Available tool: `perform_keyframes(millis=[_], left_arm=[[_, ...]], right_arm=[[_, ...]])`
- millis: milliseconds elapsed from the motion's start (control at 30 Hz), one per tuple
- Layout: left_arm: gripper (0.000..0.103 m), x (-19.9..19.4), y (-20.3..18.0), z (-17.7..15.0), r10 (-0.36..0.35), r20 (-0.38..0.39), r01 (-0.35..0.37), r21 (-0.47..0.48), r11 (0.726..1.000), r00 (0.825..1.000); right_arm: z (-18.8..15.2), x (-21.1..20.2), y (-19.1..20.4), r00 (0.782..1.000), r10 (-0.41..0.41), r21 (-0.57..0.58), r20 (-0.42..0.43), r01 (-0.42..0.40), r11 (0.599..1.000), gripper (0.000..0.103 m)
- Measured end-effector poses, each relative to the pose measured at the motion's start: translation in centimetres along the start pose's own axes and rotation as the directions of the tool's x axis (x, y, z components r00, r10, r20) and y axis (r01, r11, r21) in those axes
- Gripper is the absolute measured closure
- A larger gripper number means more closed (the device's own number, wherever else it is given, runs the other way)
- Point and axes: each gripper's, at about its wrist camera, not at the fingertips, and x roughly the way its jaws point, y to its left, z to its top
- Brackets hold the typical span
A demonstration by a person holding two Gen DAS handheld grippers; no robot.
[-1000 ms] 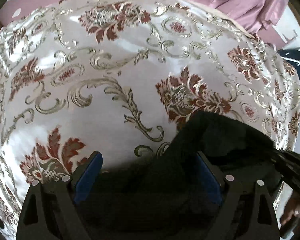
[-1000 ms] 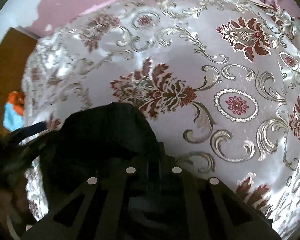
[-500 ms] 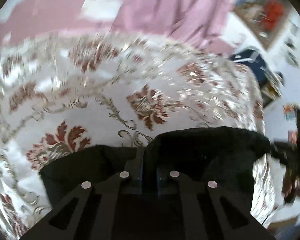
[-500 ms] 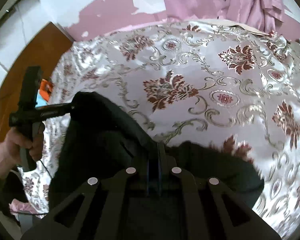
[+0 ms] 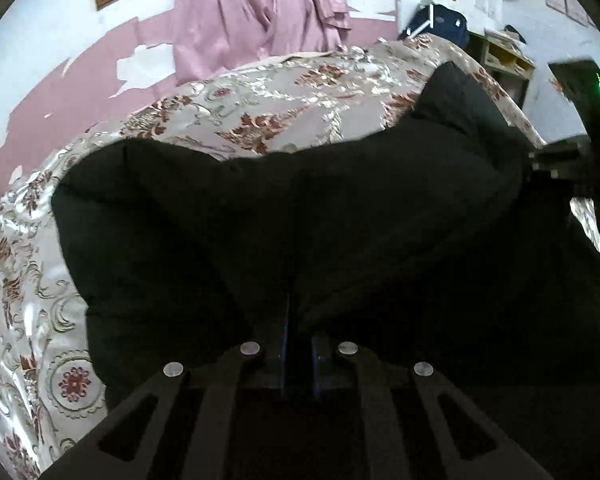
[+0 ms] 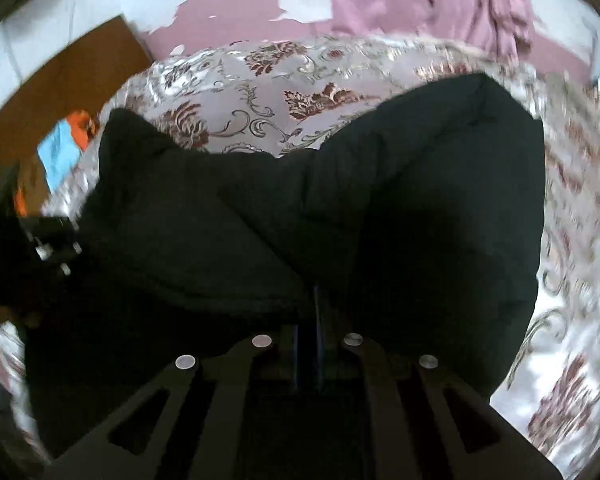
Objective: Fold large clothes
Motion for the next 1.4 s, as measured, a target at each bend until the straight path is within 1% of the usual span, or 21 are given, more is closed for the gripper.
perform_keyframes(millis=[133,200,267,300,367,467,567,633,733,800,833,867,900,1000,1100,1133,1167,1200,1267,1300,1400], left_arm=[[0.095,-0.6,-0.4,0.0,0.017,-0.013,-0.016,0.074,0.997,1.000],[0.095,-0.7,-0.4,-0.2,0.022,-0.016,-0.020,0.096,0.995,1.000],[0.095,-0.2,-0.4,-0.2,0.026,-0.018,-0.024,0.106,0.994,0.999],[0.095,0.1,-0.4,-0.1,0.028,-0.017,-0.026,0.107,0.994,0.999],[0.095,0.4,-0.6,-0.3,0.033,-0.014,-0.031,0.116,0.993,0.999],[0.095,0.4,-0.8,-1.0,0.044,-0.014,-0.042,0.125,0.991,0.999],[0.095,0.2,-1.0,-1.3,0.051,-0.016,-0.049,0.121,0.991,0.999],[0.095,0.0,-1.0,-1.4,0.053,-0.016,-0.050,0.115,0.992,0.998],[0.095,-0.9,-0.4,-2.0,0.048,-0.017,-0.047,0.085,0.995,0.999],[0.094,-2.6,0.6,-2.6,0.046,-0.017,-0.045,0.026,0.999,0.999],[0.094,-3.5,1.3,-2.7,0.036,-0.018,-0.037,-0.023,0.999,0.999],[0.094,-5.0,1.9,-2.7,0.024,-0.002,-0.024,-0.098,0.995,1.000],[0.094,-5.9,2.3,-2.4,0.019,0.013,-0.017,-0.142,0.990,1.000],[0.094,-7.1,3.0,0.4,0.003,0.103,0.020,-0.223,0.975,0.995],[0.094,-5.9,2.8,4.4,-0.024,0.159,0.060,-0.223,0.973,0.987],[0.094,-5.5,2.6,5.0,-0.032,0.167,0.069,-0.216,0.974,0.985],[0.094,-4.3,2.3,5.7,-0.056,0.154,0.087,-0.203,0.975,0.986],[0.093,-2.6,2.0,5.8,-0.067,0.114,0.088,-0.192,0.978,0.991],[0.093,0.8,1.8,4.6,-0.078,0.013,0.079,-0.224,0.971,0.997],[0.093,2.4,2.0,3.8,-0.088,-0.033,0.077,-0.248,0.966,0.996],[0.092,4.6,1.9,1.8,-0.081,-0.070,0.061,-0.245,0.968,0.994]], right_arm=[[-0.2,-0.5,0.6,0.998,-0.058,-0.117,-0.006,0.057,0.992,0.095],[-0.4,-1.7,0.7,0.998,-0.050,-0.141,-0.030,0.045,0.989,0.090],[-0.4,-3.1,0.6,0.997,-0.043,-0.120,-0.069,0.035,0.992,0.090],[-0.2,-4.2,0.3,0.997,-0.019,-0.088,-0.077,0.012,0.996,0.090],[0.0,-6.8,0.2,0.999,0.010,-0.035,-0.044,-0.012,0.999,0.090],[2.1,-9.1,0.3,0.997,0.043,0.028,0.063,-0.045,0.999,0.087],[5.5,-7.5,0.6,0.990,0.063,0.069,0.124,-0.072,0.995,0.086],[7.1,-5.3,1.3,0.985,0.067,0.079,0.162,-0.081,0.994,0.086],[7.2,-1.9,2.2,0.981,0.088,0.115,0.174,-0.109,0.987,0.086],[5.1,1.8,3.2,0.996,0.052,0.100,0.067,-0.059,0.993,0.086],[3.6,3.1,3.4,0.998,0.050,0.098,0.041,-0.054,0.994,0.086],[2.3,3.2,3.7,0.997,0.049,0.087,0.053,-0.054,0.995,0.086],[1.4,3.1,3.9,0.997,0.043,0.072,0.061,-0.048,0.996,0.086],[0.2,2.6,4.2,0.996,0.041,0.072,0.074,-0.047,0.996,0.086],[0.0,2.2,3.9,0.997,0.038,0.067,0.074,-0.043,0.997,0.086],[-0.1,2.2,4.0,0.997,0.034,0.064,0.070,-0.039,0.997,0.086],[0.2,2.2,3.7,0.997,0.033,0.063,0.066,-0.037,0.997,0.086],[0.3,2.1,3.6,0.998,0.033,0.065,0.061,-0.036,0.997,0.086],[0.8,2.0,3.1,0.998,0.038,0.082,0.052,-0.042,0.996,0.086],[0.8,2.0,3.0,0.998,0.042,0.090,0.050,-0.046,0.995,0.086],[0.7,2.5,2.8,0.999,0.045,0.105,0.032,-0.048,0.993,0.086]])
